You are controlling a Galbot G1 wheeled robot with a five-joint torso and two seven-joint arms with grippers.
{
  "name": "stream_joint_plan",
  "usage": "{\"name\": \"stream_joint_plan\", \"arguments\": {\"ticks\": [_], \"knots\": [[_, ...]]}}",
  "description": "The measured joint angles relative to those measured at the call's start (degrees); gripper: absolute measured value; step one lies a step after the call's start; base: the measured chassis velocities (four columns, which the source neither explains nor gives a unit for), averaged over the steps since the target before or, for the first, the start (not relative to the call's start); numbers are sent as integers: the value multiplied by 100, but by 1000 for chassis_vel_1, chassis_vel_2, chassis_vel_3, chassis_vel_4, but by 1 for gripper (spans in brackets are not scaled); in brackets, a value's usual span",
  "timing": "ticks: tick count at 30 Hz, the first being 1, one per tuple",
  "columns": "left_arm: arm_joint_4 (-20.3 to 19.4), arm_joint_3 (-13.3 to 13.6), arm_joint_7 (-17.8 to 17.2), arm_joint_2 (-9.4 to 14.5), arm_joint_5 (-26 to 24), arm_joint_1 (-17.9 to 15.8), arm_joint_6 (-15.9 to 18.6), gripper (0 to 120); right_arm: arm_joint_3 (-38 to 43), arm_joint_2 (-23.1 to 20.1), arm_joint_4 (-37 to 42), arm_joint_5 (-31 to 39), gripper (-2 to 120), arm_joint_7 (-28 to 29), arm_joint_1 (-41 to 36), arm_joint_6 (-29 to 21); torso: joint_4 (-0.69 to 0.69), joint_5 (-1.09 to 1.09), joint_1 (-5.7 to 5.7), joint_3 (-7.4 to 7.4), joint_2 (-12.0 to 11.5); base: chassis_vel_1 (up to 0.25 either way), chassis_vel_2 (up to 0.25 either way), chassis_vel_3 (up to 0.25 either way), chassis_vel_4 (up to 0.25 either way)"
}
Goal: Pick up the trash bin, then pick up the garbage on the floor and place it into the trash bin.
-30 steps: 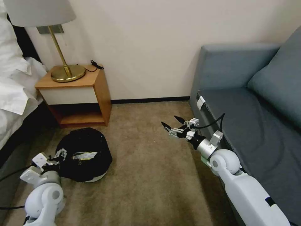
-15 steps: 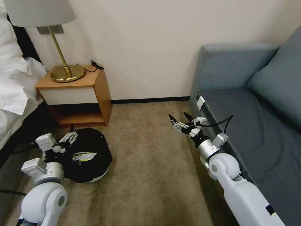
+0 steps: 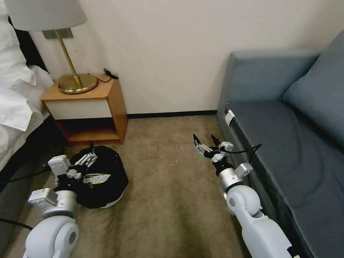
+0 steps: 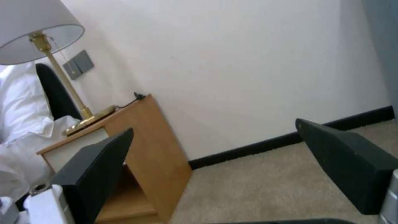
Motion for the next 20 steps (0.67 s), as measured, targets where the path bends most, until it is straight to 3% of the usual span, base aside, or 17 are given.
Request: {"name": "stream_joint_plan", "arguments": {"ticks": [20], "knots": [[3,-5,-9,0,-19,-5,5,100,-6,-13,-7,1,100,-13,9,-6,0,0,0,0,0,0,0,0,0]]}}
